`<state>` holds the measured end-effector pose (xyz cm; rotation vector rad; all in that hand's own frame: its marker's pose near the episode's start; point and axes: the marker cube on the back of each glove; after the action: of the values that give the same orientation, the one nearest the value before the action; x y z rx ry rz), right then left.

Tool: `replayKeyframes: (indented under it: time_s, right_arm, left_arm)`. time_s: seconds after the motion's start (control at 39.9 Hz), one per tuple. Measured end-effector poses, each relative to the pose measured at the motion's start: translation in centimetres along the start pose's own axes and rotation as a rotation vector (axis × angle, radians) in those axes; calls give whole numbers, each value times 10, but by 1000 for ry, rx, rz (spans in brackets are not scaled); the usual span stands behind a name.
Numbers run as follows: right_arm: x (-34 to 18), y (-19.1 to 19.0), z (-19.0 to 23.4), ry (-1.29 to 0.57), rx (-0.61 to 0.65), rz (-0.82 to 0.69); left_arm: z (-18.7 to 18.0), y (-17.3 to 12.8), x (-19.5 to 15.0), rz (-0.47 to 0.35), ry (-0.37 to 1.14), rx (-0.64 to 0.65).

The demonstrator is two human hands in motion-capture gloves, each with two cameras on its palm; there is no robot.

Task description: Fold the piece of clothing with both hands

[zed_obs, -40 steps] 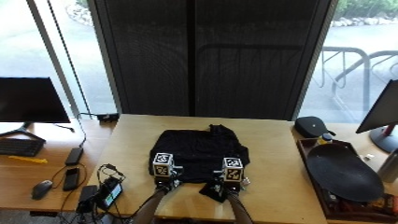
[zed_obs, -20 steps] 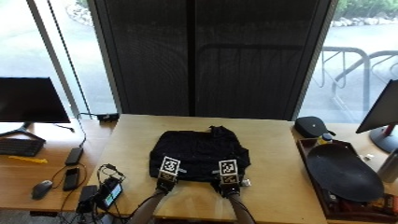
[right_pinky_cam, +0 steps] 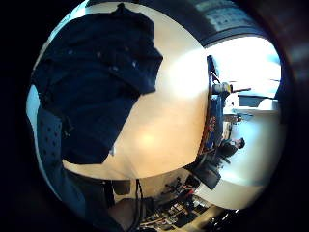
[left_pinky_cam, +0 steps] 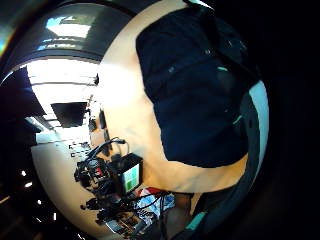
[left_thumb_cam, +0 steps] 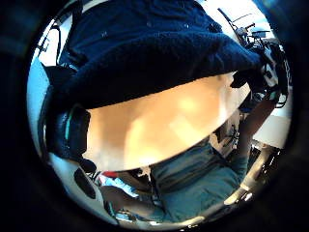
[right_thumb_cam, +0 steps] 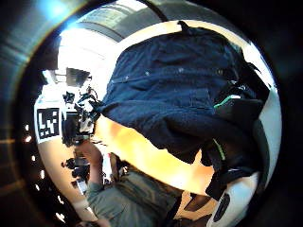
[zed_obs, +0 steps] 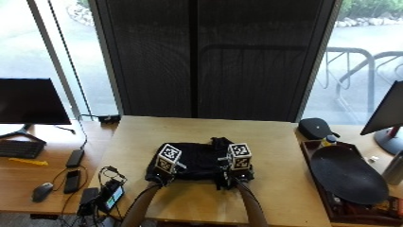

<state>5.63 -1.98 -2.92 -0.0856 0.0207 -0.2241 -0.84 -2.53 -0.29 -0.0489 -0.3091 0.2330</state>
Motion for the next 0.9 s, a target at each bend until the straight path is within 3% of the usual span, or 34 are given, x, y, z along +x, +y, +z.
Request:
replayKeyframes:
  time_s: [0.23, 0.4, 0.5, 0.73, 0.8, 0.9]
  right_arm:
    - [-3, -30, -63, -61, 53, 60]
    - [4, -98, -73, 23, 102, 157]
    - [-10, -132, -81, 10, 167, 115]
    - [10, -181, -34, 172, 143, 305]
    - [15, -194, -17, 208, 190, 325]
    - [16, -192, 0, 222, 119, 342]
  left_arm:
    - [-59, -25, -32, -88, -34, 98]
    - [-67, -87, -56, -185, -9, 125]
    - [-78, -125, -68, -257, -60, 235]
    - [-34, -175, -50, -259, -2, 269]
    - [-10, -184, -51, -282, -24, 222]
    - [13, -188, -45, -289, 21, 129]
